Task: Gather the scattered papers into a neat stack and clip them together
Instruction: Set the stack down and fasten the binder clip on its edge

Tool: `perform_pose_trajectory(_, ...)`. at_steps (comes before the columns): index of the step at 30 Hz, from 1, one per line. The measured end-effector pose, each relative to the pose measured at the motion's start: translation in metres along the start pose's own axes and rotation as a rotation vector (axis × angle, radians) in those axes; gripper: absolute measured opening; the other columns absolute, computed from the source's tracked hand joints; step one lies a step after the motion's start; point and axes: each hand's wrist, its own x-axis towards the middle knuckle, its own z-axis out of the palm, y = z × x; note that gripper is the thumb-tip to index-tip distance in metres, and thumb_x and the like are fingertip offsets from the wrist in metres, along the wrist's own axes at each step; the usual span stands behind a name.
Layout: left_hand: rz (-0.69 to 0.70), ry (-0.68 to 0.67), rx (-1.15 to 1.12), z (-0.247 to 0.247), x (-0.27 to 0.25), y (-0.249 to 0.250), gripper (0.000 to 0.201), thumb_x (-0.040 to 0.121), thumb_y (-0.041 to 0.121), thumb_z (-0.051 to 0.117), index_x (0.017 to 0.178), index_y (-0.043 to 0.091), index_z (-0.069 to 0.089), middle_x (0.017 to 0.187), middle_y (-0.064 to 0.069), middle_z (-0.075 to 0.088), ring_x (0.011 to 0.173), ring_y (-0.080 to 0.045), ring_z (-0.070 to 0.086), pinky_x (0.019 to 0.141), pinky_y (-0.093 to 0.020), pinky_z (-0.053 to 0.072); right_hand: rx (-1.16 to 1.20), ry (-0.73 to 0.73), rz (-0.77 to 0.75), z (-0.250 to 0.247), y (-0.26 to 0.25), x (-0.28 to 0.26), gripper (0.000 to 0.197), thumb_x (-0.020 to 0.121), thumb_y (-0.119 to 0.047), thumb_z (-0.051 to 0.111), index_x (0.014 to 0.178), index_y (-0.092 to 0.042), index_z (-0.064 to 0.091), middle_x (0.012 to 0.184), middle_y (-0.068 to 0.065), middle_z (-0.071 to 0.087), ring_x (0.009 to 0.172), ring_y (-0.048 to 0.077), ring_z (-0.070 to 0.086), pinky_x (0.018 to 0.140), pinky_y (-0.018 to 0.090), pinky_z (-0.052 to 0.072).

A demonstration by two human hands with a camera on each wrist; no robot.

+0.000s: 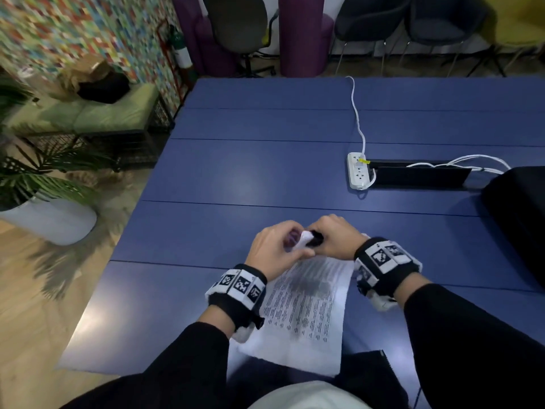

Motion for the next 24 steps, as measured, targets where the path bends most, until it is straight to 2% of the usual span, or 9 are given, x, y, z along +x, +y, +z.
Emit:
perform_pose_trajectory(2,-0.186,-0.108,-0.12,0.0,-0.01,-0.02,0.045,0.062,0.044,0.082,0.097,0.027,0.061,0.087,0.013,0.066,0.078,-0.004,0.061,0.072,-0.021,0.048,0.084,0.035,-0.037,-0.026,-0.001,0.001,0.031,0.063,-0.037,0.081,0.069,-0.013,0.063,0.058,0.0,0.054,0.059,0.021,0.047,0.06,0.033,0.041)
perform_pose_trajectory(6,-0.43,-0.141,-0.229,0.012,-0.04,-0.062,0.031,0.073,0.033,0.077,0.065,0.009,0.059,0.059,-0.002,0.058,0.053,-0.02,0.054,0.058,-0.034,0.049,0.381,0.272,-0.058,-0.067,-0.008,-0.001,0.03,0.058,-0.033,0.087,0.063,-0.024,0.058,0.059,-0.011,0.057,0.06,0.006,0.051,0.062,0.025,0.04)
perform_pose_trajectory(8,-0.49,-0.047,-0.286,0.013,-0.043,-0.073,0.033,0.076,0.032,0.072,0.07,0.001,0.063,0.061,-0.008,0.061,0.055,-0.023,0.057,0.062,-0.036,0.051,0.434,0.471,-0.006,-0.066,-0.003,-0.002,0.035,0.061,-0.031,0.086,0.09,-0.028,0.066,0.09,-0.015,0.067,0.089,0.003,0.06,0.083,0.021,0.043)
perform_pose_trajectory(11,-0.554,-0.014,-0.461,-0.001,-0.036,-0.073,0.014,0.084,0.015,0.068,0.079,0.003,0.065,0.073,-0.01,0.062,0.065,-0.02,0.057,0.063,-0.031,0.049,0.226,0.641,0.284,-0.034,0.024,-0.007,0.094,0.059,-0.042,0.084,0.138,-0.019,0.038,0.141,0.0,0.043,0.132,0.017,0.039,0.11,0.038,0.032)
perform_pose_trajectory(15,-0.62,0.014,-0.655,-0.029,-0.015,-0.075,0.016,0.087,0.013,0.065,0.1,0.004,0.065,0.095,-0.016,0.068,0.082,-0.027,0.063,0.069,-0.033,0.055,0.404,0.313,0.589,0.03,0.036,-0.025,0.108,0.066,-0.063,0.07,0.147,-0.013,0.019,0.15,0.006,0.031,0.137,0.023,0.035,0.109,0.043,0.036)
perform_pose_trajectory(18,-0.647,0.078,-0.726,-0.046,0.018,-0.087,0.025,0.087,0.017,0.065,0.108,0.002,0.064,0.108,-0.019,0.069,0.096,-0.031,0.066,0.091,-0.048,0.053,0.791,-0.063,0.422,0.062,0.019,-0.023,0.056,0.085,-0.042,0.063,0.128,-0.008,0.053,0.122,0.006,0.064,0.09,0.002,0.066,0.075,0.015,0.054)
perform_pose_trajectory(20,-0.62,0.019,-0.678,-0.057,0.037,-0.097,0.026,0.09,0.019,0.061,0.111,0.004,0.062,0.113,-0.018,0.068,0.104,-0.032,0.065,0.094,-0.048,0.052,1.069,0.074,0.435,0.073,0.007,-0.012,0.026,0.095,-0.015,0.052,0.117,-0.002,0.055,0.086,0.006,0.071,0.049,0.004,0.061,0.043,0.014,0.046)
perform_pose_trajectory(22,-0.628,-0.188,-0.579,-0.063,0.041,-0.108,0.023,0.093,0.021,0.057,0.11,0.007,0.06,0.104,-0.014,0.069,0.086,-0.025,0.069,0.074,-0.034,0.058,1.185,0.281,0.574,0.079,0.003,0.003,0.017,0.097,-0.012,0.047,0.111,-0.005,0.055,0.071,0.004,0.061,0.037,0.012,0.047,0.034,0.018,0.037)
perform_pose_trajectory(24,-0.707,-0.382,-0.52,-0.061,0.031,-0.117,0.006,0.095,0.012,0.052,0.095,0.009,0.057,0.077,-0.009,0.062,0.048,-0.007,0.059,0.041,-0.017,0.046,1.147,0.37,0.664,0.089,0.007,0.022,0.015,0.097,-0.014,0.048,0.108,-0.006,0.055,0.079,0.008,0.059,0.048,0.017,0.045,0.034,0.021,0.039)
